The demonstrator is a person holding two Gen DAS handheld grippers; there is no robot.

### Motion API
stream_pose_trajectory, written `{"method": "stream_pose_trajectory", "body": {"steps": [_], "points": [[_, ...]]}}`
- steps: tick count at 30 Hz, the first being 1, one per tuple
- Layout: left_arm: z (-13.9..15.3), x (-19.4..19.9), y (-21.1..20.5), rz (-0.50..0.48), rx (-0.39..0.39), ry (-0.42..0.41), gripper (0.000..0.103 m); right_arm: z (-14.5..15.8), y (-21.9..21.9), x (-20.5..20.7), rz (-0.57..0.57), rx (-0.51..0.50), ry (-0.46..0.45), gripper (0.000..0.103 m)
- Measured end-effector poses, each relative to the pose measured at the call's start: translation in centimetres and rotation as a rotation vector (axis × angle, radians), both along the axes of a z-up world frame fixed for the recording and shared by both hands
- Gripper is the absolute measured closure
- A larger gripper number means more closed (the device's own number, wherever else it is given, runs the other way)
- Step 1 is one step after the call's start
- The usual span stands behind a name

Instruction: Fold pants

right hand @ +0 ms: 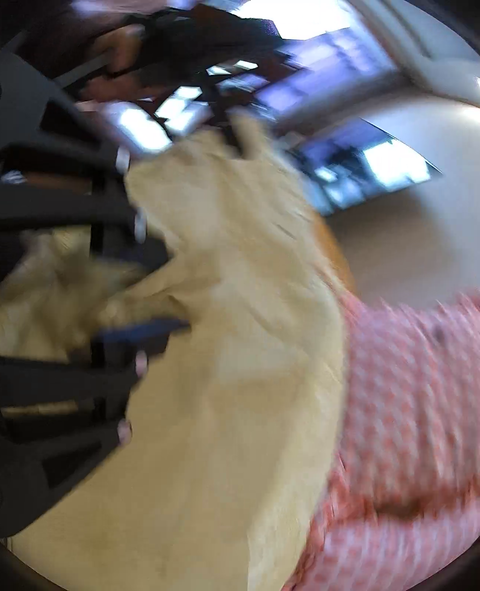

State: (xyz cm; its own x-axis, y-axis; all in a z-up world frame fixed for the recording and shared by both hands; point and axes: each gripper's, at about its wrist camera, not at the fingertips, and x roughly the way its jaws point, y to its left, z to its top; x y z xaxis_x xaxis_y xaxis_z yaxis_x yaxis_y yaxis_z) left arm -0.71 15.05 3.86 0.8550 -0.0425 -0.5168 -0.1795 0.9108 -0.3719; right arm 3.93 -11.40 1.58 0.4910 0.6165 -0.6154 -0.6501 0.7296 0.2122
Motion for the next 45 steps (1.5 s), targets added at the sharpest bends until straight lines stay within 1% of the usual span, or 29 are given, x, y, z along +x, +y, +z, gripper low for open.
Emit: {"method": "stream_pose_trajectory", "body": {"steps": [1,2,3,5,6,7,8,9,12,14,16,17,20,22,24,26,27,28,29,30,31,32,34,37,38,40,41,42,45], "points": [[0.6,-0.7,0.6,0.022,0.002,-0.015,0.018,0.4,0.1,-0.6,0.014,0.011,-0.034,0.047],[1.2,-1.3,1.4,0.056,0.011,-0.028,0.014,0.7,0.0,-0.7,0.016,0.033,-0.046,0.046],[1.5,-1.7,2.2,0.08,0.012,-0.037,0.013,1.2,-0.3,-0.6,0.009,0.064,-0.054,0.044],[2.0,-2.4,4.0,0.133,0.001,-0.047,0.013,1.6,-0.9,0.0,-0.035,0.102,-0.06,0.039],[2.0,-2.6,5.5,0.175,-0.015,-0.038,0.013,1.2,-0.2,0.6,-0.037,0.062,-0.034,0.039],[1.9,-2.7,6.5,0.203,-0.034,-0.026,0.013,0.3,0.7,1.4,-0.023,-0.01,0.014,0.038],[1.6,-2.6,8.2,0.24,-0.071,-0.004,0.013,0.2,1.0,0.9,-0.016,-0.028,-0.042,0.036],[1.4,-2.5,9.4,0.257,-0.101,0.007,0.013,0.0,1.3,0.6,-0.002,-0.042,-0.04,0.03],[0.4,-2.1,13.4,0.324,-0.196,0.041,0.013,-0.1,1.2,0.3,-0.008,-0.024,-0.04,0.027],[-0.1,-1.6,15.2,0.359,-0.216,0.064,0.013,-0.1,0.9,0.3,-0.007,-0.009,-0.032,0.027],[-0.7,-0.8,16.7,0.372,-0.245,0.09,0.014,-0.2,0.9,0.9,-0.003,-0.008,-0.031,0.026],[-1.2,-0.4,17.4,0.369,-0.274,0.099,0.014,-0.3,0.9,0.7,-0.001,-0.01,-0.033,0.026],[-1.3,0.1,18.0,0.355,-0.298,0.099,0.014,-0.5,1.1,0.7,0.006,-0.01,-0.036,0.023],[-1.5,0.2,18.3,0.337,-0.334,0.087,0.014,-0.8,1.3,0.8,0.013,-0.014,-0.043,0.021],[-1.5,0.5,18.3,0.324,-0.337,0.089,0.014,-0.7,1.4,0.7,0.016,-0.017,-0.051,0.018],[-1.7,0.5,18.2,0.294,-0.375,0.081,0.014,-0.7,1.5,0.5,0.021,-0.025,-0.063,0.017],[-1.9,0.3,17.9,0.26,-0.44,0.067,0.014,-0.8,1.6,0.4,0.023,-0.029,-0.07,0.016],[-2.0,0.3,17.6,0.235,-0.479,0.063,0.013,-0.9,1.6,0.3,0.025,-0.032,-0.077,0.016],[-2.4,0.3,17.2,0.191,-0.54,0.054,0.014,-0.9,1.6,0.2,0.027,-0.033,-0.079,0.015],[-2.7,0.3,16.7,0.155,-0.586,0.044,0.014,-0.9,1.6,0.2,0.031,-0.033,-0.081,0.014],[-2.9,0.5,16.4,0.129,-0.613,0.04,0.014,-0.9,1.6,0.1,0.034,-0.032,-0.082,0.013],[-3.1,0.7,16.1,0.119,-0.619,0.033,0.014,-0.9,1.7,0.1,0.035,-0.034,-0.085,0.013],[-2.9,1.0,16.3,0.148,-0.605,0.031,0.014,-0.9,1.7,0.1,0.037,-0.04,-0.089,0.013],[-2.3,0.9,17.7,0.252,-0.535,0.039,0.014,-0.9,1.5,0.0,0.045,-0.04,-0.093,0.013],[-2.3,1.0,18.4,0.277,-0.531,0.041,0.014,-0.9,1.4,0.0,0.044,-0.037,-0.092,0.013],[-2.5,1.5,19.2,0.273,-0.572,0.028,0.014,-0.9,1.4,0.0,0.043,-0.033,-0.092,0.013],[-2.5,1.7,19.2,0.281,-0.579,0.031,0.014,-0.9,1.4,-0.1,0.042,-0.033,-0.093,0.013],[-2.3,2.1,19.2,0.297,-0.573,0.043,0.016,-0.9,1.4,-0.1,0.041,-0.033,-0.093,0.013],[-2.2,2.3,18.5,0.342,-0.531,0.055,0.043,-0.9,1.3,-0.2,0.042,-0.028,-0.092,0.013]]}}
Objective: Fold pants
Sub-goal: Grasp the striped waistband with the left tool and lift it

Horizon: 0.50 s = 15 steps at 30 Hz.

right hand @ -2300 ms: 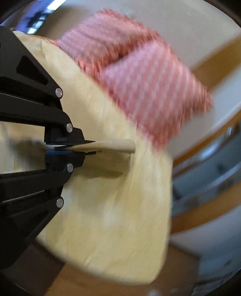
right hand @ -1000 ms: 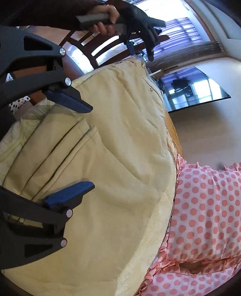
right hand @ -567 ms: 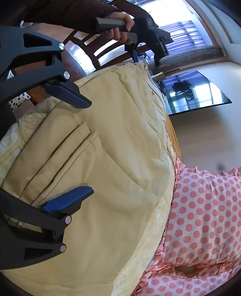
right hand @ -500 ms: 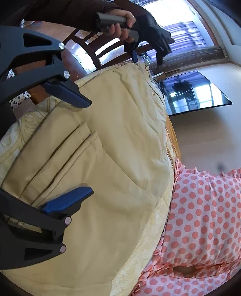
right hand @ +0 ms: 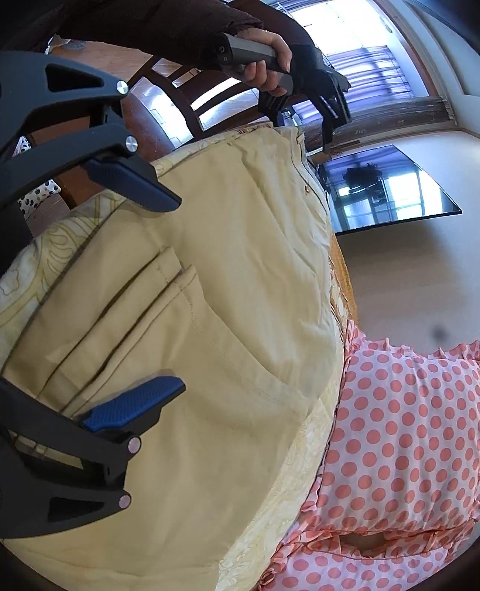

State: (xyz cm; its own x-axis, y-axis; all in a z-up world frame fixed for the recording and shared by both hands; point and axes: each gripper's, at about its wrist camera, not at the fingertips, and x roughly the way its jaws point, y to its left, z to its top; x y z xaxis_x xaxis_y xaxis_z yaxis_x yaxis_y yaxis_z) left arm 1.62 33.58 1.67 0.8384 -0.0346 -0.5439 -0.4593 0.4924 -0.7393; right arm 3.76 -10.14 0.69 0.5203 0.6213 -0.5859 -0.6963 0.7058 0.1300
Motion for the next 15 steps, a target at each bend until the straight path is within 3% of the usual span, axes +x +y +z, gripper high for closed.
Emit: {"method": "stream_pose_trajectory", "body": {"steps": [2,4,6,11,15], "points": [[-0.5,0.0,-0.2,0.017,0.029,0.05,0.082,0.0,-0.2,-0.1,0.003,0.008,0.003,0.013],[-1.1,-0.2,-0.3,0.042,0.027,0.057,0.087,0.1,-0.4,-0.1,0.006,0.016,0.007,0.013],[-0.6,-0.8,-0.7,0.048,0.076,0.049,0.09,0.2,-0.7,-0.2,0.008,0.033,0.015,0.013],[6.3,-0.4,-6.7,-0.046,0.373,-0.037,0.097,1.4,-3.4,-0.4,-0.014,0.131,0.026,0.013],[12.7,0.9,-17.1,-0.259,0.616,-0.135,0.097,3.3,-7.9,-1.2,-0.107,0.208,-0.024,0.013]]}}
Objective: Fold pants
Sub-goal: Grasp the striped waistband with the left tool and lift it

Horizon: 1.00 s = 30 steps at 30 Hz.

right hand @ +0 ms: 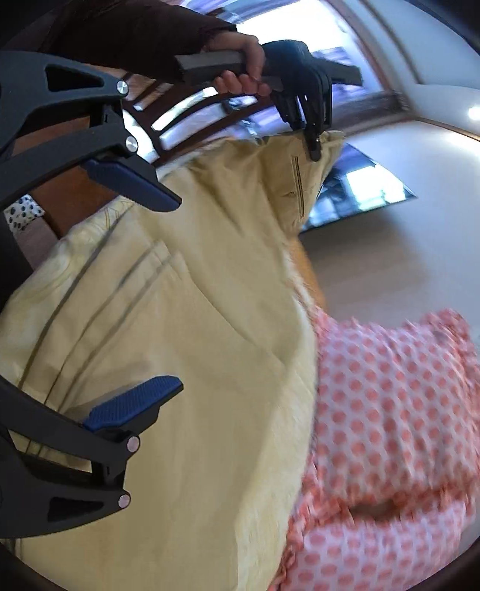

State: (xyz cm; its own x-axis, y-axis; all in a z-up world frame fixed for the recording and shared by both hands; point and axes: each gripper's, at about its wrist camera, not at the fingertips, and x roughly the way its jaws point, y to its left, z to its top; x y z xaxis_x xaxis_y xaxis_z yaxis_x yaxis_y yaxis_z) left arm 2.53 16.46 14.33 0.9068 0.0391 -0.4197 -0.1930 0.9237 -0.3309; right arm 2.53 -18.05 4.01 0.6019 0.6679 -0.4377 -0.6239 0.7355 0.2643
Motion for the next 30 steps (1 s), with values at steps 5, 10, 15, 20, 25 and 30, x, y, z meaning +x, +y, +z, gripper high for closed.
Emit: {"method": "stream_pose_trajectory", "body": {"steps": [5,10,15,20,25,30], "points": [[2.4,0.3,-15.1,-0.36,0.183,-0.039,0.097,1.4,-7.8,-1.5,-0.242,0.047,-0.039,0.013],[-2.4,1.0,-27.3,-0.666,0.218,0.073,0.097,0.6,-16.1,-2.9,-0.511,0.073,-0.005,0.013],[-9.8,0.6,-33.4,-0.769,0.295,0.26,0.097,-0.5,-21.4,-4.0,-0.647,0.094,0.053,0.013],[-7.1,-1.2,-33.8,-0.709,0.286,0.152,0.097,0.2,-22.1,-4.3,-0.667,0.096,0.019,0.013],[-9.9,-1.2,-37.2,-0.74,0.385,0.209,0.096,0.9,-22.7,-3.4,-0.652,0.144,0.013,0.013],[-10.4,-2.3,-37.3,-0.743,0.448,0.171,0.089,3.0,-21.5,-2.0,-0.52,0.191,0.0,0.013]]}}
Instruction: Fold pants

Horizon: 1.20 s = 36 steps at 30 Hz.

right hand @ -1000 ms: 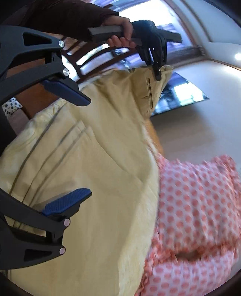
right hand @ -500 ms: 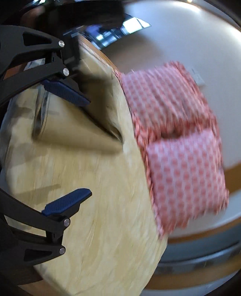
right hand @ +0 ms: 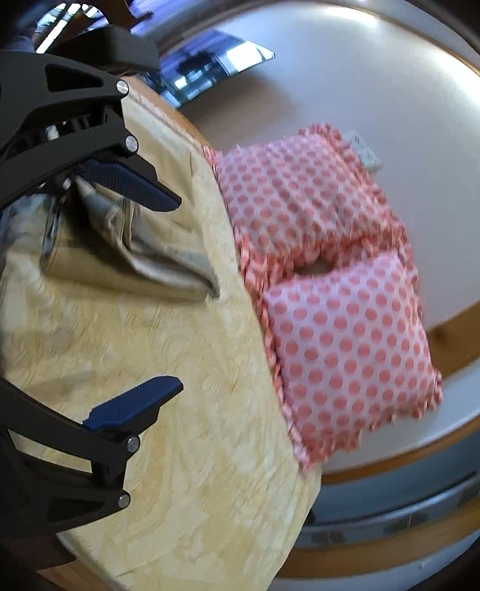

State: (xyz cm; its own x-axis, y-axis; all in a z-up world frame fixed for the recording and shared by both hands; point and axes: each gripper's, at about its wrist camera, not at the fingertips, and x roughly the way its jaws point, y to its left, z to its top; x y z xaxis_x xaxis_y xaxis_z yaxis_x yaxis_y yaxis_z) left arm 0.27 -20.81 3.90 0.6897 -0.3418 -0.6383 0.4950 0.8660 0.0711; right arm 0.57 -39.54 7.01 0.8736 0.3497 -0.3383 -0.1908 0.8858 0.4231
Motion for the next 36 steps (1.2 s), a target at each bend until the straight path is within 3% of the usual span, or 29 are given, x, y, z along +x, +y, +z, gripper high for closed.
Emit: {"method": "stream_pose_trajectory", "body": {"steps": [1,3,4,7,9,13,16,18,21,23,26,29,32,36], "points": [[0.0,-0.4,0.1,-0.013,0.002,-0.005,0.084,0.5,0.4,0.6,0.059,0.041,-0.01,0.013],[0.0,-1.4,0.4,-0.073,-0.017,-0.011,0.039,1.0,0.8,1.8,0.161,0.129,-0.011,0.013],[0.0,-2.0,0.5,-0.095,-0.029,-0.025,0.001,1.1,1.1,2.9,0.219,0.188,-0.001,0.013],[0.5,-5.1,1.9,-0.172,-0.06,-0.114,0.001,0.7,2.4,5.6,0.329,0.276,0.083,0.013],[0.9,-5.7,3.5,-0.164,-0.087,-0.109,0.001,0.2,3.5,6.7,0.368,0.278,0.132,0.013],[2.4,-3.9,8.5,-0.001,-0.179,-0.097,0.001,-1.4,5.9,7.6,0.393,0.198,0.23,0.013],[2.4,-1.6,12.0,0.148,-0.193,-0.086,0.001,-4.4,6.6,7.5,0.355,0.136,0.34,0.012],[1.4,0.0,13.7,0.206,-0.207,-0.021,0.001,-5.9,6.3,6.5,0.362,0.14,0.32,0.011],[-0.8,1.4,14.4,0.204,-0.211,0.098,0.001,-5.9,6.5,5.5,0.365,0.096,0.316,0.012],[-0.5,1.3,14.5,0.19,-0.205,0.088,0.001,-4.9,6.3,5.7,0.342,0.076,0.331,0.012],[1.7,2.4,17.0,0.196,-0.31,0.095,0.001,-3.1,4.3,7.3,0.26,0.075,0.303,0.012],[3.6,5.2,21.0,0.274,-0.403,0.127,0.001,-2.8,3.0,10.9,0.208,0.079,0.351,0.012],[3.1,8.9,23.3,0.348,-0.395,0.217,0.001,-3.7,3.1,13.5,0.201,0.043,0.406,0.028],[1.1,11.8,25.3,0.388,-0.455,0.356,0.007,-5.3,3.6,15.2,0.191,-0.012,0.467,0.037]]}}
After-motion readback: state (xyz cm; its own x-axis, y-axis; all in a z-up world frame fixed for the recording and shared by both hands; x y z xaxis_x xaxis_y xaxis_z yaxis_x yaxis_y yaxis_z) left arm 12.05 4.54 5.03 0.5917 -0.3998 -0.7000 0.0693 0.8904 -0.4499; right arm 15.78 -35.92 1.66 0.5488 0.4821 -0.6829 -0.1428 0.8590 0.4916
